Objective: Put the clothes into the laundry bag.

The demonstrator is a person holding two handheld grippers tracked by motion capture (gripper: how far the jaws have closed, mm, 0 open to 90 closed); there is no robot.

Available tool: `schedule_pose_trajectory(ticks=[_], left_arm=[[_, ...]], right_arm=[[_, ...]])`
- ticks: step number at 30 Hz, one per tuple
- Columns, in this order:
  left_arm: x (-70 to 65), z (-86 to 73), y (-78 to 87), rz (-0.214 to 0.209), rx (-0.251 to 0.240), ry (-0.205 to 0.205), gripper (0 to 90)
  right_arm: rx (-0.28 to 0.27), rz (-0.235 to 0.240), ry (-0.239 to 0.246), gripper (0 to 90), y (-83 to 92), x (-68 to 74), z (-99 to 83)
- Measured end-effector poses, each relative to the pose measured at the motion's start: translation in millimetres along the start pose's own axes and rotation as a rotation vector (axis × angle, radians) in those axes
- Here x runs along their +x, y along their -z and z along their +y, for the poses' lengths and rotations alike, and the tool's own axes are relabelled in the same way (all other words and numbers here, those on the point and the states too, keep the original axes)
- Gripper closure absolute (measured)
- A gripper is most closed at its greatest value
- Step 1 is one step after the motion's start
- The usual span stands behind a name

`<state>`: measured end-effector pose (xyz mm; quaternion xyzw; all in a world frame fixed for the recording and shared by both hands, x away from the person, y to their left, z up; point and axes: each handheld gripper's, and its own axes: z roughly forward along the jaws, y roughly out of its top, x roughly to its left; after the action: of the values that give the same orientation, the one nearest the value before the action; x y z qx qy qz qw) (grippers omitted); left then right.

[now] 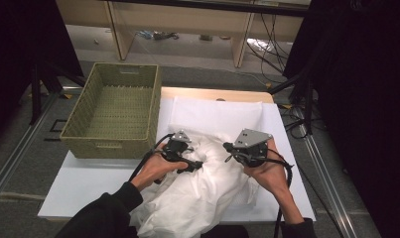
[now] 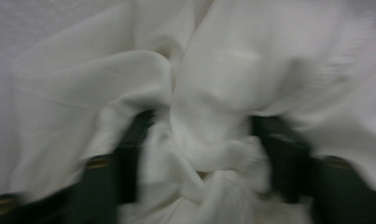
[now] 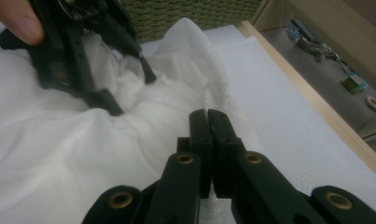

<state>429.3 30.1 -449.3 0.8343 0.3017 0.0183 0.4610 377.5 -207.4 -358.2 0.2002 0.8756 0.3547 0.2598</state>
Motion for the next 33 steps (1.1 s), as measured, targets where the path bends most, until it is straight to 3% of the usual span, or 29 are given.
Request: schedule_pose_trajectory(ticks=[1, 2, 3, 5, 6, 9, 10, 11, 12, 14, 15, 16, 17, 18, 19, 20, 22, 23, 25, 27, 28, 29, 30, 31, 33], left_arm=[[0.0, 0.0, 0.0, 0.000, 0.000, 0.000, 68.5], [-4.1, 3.6, -1.7, -0.026, -0.015, 0.033, 68.5], [-7.6, 5.5, -3.2, -0.030, -0.020, 0.035, 74.2], [-18.2, 6.5, -12.6, -0.077, -0.037, 0.062, 78.3], [-28.0, 7.0, -23.9, -0.078, -0.048, 0.039, 78.6], [-30.5, 9.3, -31.0, -0.061, -0.070, 0.033, 78.6], [-25.2, 10.6, -34.0, -0.017, -0.088, 0.036, 77.8], [-25.2, 10.6, -34.0, -0.017, -0.088, 0.036, 76.0], [-14.7, 12.0, -33.8, 0.072, -0.084, 0.023, 70.9], [-5.4, 11.9, -26.1, 0.039, -0.076, 0.101, 60.8], [-5.4, 11.9, -26.1, 0.039, -0.076, 0.101, 52.9], [-6.9, 10.9, -13.1, 0.045, -0.064, 0.062, 43.4], [-6.9, 10.9, -13.1, 0.045, -0.064, 0.062, 37.6], [-6.6, 6.6, 3.6, 0.121, -0.069, -0.001, 31.5], [-6.6, 6.6, 3.6, 0.121, -0.069, -0.001, 28.5], [6.8, 1.9, 16.5, 0.141, -0.058, 0.033, 25.1], [22.8, -4.9, 16.1, 0.088, -0.035, 0.115, 19.9], [22.8, -4.9, 16.1, 0.088, -0.035, 0.115, 19.7], [32.6, -11.1, 4.3, 0.005, -0.002, 0.169, 19.5], [33.2, -13.3, -10.7, -0.011, -0.001, 0.158, 18.7], [31.8, -11.2, -17.2, -0.044, -0.001, 0.152, 20.7], [21.8, -7.4, -21.4, -0.090, -0.027, 0.131, 47.7], [21.8, -7.4, -21.4, -0.090, -0.027, 0.131, 56.0], [10.2, -5.0, -21.9, -0.080, -0.031, 0.084, 61.6], [-19.5, 2.6, -19.0, -0.057, -0.004, -0.054, 65.0]], right_arm=[[0.000, 0.000, 0.000, 90.0, 0.0, 0.0, 0.0], [0.005, 0.007, 0.001, 90.0, 0.2, 0.4, 0.0], [0.000, 0.006, -0.001, 90.0, 0.0, 0.2, -0.6], [0.003, -0.002, -0.020, 90.0, 0.6, -1.0, -1.4], [-0.004, 0.004, -0.008, 90.0, 1.0, -1.4, -1.4], [-0.004, 0.006, -0.019, 90.0, 3.5, -1.2, -2.6], [-0.007, 0.000, -0.012, 90.0, 6.1, -0.3, -2.6], [-0.007, 0.000, -0.012, 90.0, 6.1, -0.3, -2.6], [-0.008, 0.021, -0.005, 90.0, 8.5, 4.7, -1.3], [-0.008, 0.036, 0.004, 90.0, 8.2, 9.6, -0.6], [-0.008, 0.036, 0.004, 90.0, 8.2, 9.6, -0.6], [-0.005, 0.034, 0.008, 90.0, 6.9, 10.5, -0.8], [-0.005, 0.034, 0.008, 90.0, 6.9, 10.5, -0.8], [-0.005, 0.030, 0.003, 90.0, 6.7, 8.9, -2.3], [-0.005, 0.030, 0.003, 90.0, 6.7, 8.9, -2.3], [-0.009, 0.022, -0.001, 90.0, 8.0, 7.0, -3.2], [-0.009, 0.017, -0.003, 90.0, 9.4, 6.3, -2.3], [-0.010, 0.016, 0.001, 90.0, 9.3, 5.9, -2.0], [-0.009, 0.015, 0.003, 90.0, 8.8, 5.9, -1.9], [-0.007, 0.020, 0.005, 90.0, 6.4, 6.3, -1.5], [-0.006, 0.020, 0.004, 90.0, 5.8, 6.5, -1.4], [0.003, 0.027, 0.001, 90.0, 2.7, 6.3, -2.3], [0.010, 0.024, -0.002, 90.0, 2.0, 6.2, -2.9], [0.007, 0.017, 0.002, 90.0, 0.5, 4.7, -3.7], [0.008, 0.016, -0.005, 90.0, -0.3, 3.6, -4.4]])
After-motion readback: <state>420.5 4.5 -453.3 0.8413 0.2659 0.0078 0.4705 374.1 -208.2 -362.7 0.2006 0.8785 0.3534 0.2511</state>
